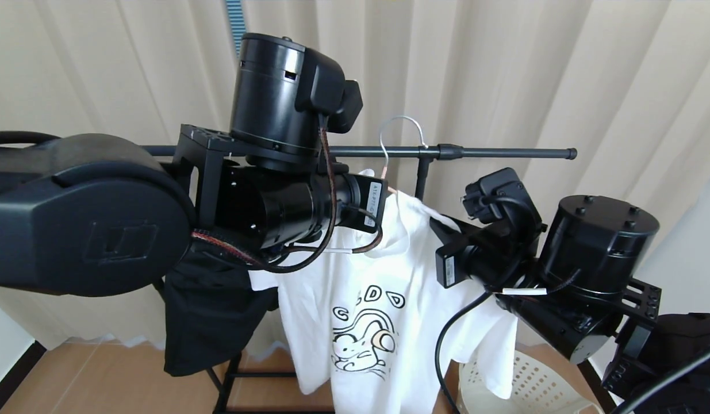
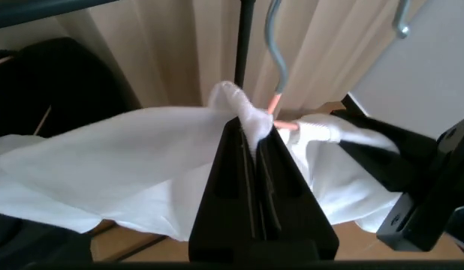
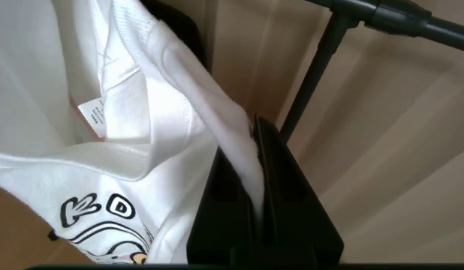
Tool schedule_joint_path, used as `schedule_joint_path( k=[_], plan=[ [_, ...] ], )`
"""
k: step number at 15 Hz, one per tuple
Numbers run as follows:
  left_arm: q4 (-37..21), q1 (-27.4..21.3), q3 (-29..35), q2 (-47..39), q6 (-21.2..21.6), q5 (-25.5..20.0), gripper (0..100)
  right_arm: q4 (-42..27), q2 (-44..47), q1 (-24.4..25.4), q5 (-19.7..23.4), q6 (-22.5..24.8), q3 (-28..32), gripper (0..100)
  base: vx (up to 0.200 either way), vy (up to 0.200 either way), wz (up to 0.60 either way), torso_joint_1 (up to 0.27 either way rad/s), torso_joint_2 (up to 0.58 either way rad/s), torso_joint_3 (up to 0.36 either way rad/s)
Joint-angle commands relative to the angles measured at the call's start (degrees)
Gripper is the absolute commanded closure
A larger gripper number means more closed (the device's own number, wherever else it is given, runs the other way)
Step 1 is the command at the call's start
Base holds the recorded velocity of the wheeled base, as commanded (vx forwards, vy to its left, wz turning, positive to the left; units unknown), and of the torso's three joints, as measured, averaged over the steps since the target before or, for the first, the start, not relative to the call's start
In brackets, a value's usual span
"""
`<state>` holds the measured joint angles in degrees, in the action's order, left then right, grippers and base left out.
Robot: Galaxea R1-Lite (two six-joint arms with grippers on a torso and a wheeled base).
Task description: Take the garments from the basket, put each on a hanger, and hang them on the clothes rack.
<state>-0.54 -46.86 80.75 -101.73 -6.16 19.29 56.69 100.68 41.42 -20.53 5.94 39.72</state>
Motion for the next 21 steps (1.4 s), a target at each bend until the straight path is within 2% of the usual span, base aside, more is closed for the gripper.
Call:
schedule_joint_path(
  k=[1, 4, 6, 9, 10, 14, 18, 21],
  plan=[
    [0.01, 0.19, -1.91, 1.36, -0.08, -0.13, 100, 0.09, -1.72, -1.52, 0.75, -1.01, 0.27, 100, 0.000, 0.000, 0.00, 0.000, 0.00, 0.000],
    [2.21, 0.10, -3.67, 2.06, 0.18, -0.30, 100, 0.09, -1.63, -1.52, 1.19, -2.16, 0.54, 100, 0.000, 0.000, 0.00, 0.000, 0.00, 0.000],
    [5.81, -0.16, -6.22, 2.15, 0.97, -0.39, 100, 0.18, -2.07, -1.43, 1.81, -3.12, 0.54, 100, 0.000, 0.000, 0.00, 0.000, 0.00, 0.000],
    [5.90, -0.25, -7.63, 2.24, 2.29, -0.39, 100, 0.18, -2.95, -1.43, 2.78, -3.65, 0.27, 100, 0.000, 0.000, 0.00, 0.000, 0.00, 0.000],
    [5.99, -0.42, -7.63, 2.24, 2.20, -0.39, 0, 0.18, -3.12, -1.43, 2.95, -3.65, 0.27, 100, 0.000, 0.000, 0.00, 0.000, 0.00, 0.000],
    [9.76, -0.42, -10.70, 4.08, 2.20, -0.48, 0, 0.18, -3.56, -1.52, 4.88, -4.00, 0.19, 100, 0.000, 0.000, 0.00, 0.000, 0.00, 0.000],
    [9.85, -0.16, -14.92, 10.32, 2.29, -2.15, 0, 0.09, -3.48, -1.78, 4.97, -4.88, 0.36, 100, 0.000, 0.000, 0.00, 0.000, 0.00, 0.000],
    [9.76, 1.60, -17.82, 16.65, 4.05, -2.59, 0, 0.09, -3.56, -4.33, 7.78, -4.88, 0.01, 100, 0.000, 0.000, 0.00, 0.000, 0.00, 0.000]
  ],
)
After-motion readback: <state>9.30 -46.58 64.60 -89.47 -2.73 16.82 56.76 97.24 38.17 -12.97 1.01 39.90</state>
